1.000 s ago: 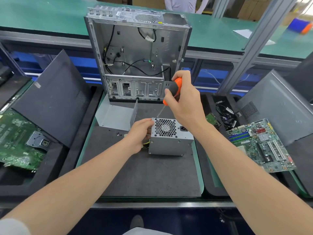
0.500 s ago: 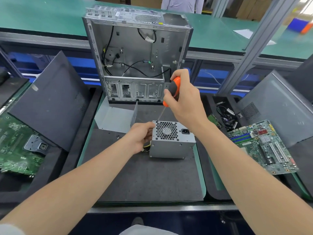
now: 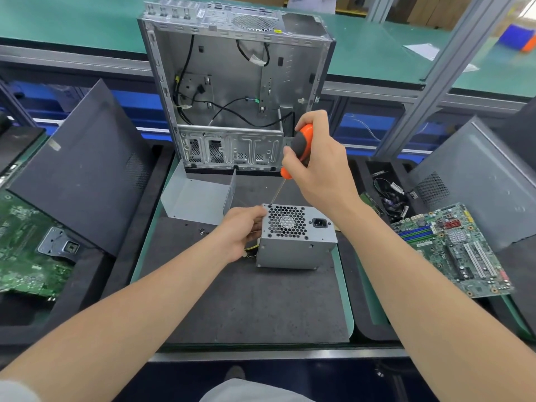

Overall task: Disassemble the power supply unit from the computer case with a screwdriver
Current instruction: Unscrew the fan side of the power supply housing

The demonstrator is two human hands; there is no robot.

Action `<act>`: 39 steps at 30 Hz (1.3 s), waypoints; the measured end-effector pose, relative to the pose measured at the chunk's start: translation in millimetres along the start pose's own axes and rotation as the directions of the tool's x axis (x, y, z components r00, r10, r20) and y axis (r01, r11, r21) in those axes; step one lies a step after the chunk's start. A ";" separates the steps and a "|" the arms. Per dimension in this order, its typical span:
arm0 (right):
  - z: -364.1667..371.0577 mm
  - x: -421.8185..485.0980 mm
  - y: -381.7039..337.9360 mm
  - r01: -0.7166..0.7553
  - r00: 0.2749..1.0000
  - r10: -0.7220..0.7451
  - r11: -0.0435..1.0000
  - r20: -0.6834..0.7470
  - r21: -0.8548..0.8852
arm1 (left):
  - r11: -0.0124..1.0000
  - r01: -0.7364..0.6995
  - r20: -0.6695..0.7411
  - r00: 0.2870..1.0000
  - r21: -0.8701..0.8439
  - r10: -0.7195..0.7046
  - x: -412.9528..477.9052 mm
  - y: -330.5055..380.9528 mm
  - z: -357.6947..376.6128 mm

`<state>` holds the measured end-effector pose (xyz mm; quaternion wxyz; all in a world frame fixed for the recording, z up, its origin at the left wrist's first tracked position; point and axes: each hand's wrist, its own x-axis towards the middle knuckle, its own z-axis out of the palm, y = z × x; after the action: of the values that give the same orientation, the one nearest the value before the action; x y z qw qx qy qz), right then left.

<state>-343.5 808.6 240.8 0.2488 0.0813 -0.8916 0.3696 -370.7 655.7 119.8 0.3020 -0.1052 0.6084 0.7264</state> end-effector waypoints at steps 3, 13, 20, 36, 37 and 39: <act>0.2 -0.2 1.5 -0.010 1.000 0.010 1.000 -0.004 0.002 | 1.000 0.001 -0.004 1.000 0.002 -0.001 -0.5 -0.3 -0.3; -14.2 36.9 -18.3 0.029 0.985 0.023 0.953 0.169 -0.300 | 0.999 -0.031 0.028 0.999 0.018 0.030 0.9 -1.4 -3.1; -3.7 67.1 -33.7 -0.054 0.967 0.181 0.831 0.177 -0.553 | 1.000 0.016 -0.004 1.000 -0.008 -0.016 6.2 0.6 -1.7; -36.4 95.2 -49.5 0.337 0.547 0.087 0.887 0.833 -0.314 | 0.999 0.037 0.085 0.996 -0.002 -0.036 11.2 4.8 -10.0; -36.8 94.0 -51.1 0.320 0.553 0.105 0.889 0.826 -0.328 | 0.999 0.020 0.103 0.994 0.026 -0.023 12.4 5.5 -11.0; -33.1 86.2 -51.8 0.243 0.636 0.143 0.896 0.758 -0.372 | 0.998 0.001 0.136 0.991 0.063 -0.009 14.5 5.8 -12.9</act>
<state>-388.1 798.1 336.2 -0.1325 0.1976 -0.9680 0.0799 -388.3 647.5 113.9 0.3479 -0.0472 0.6087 0.7115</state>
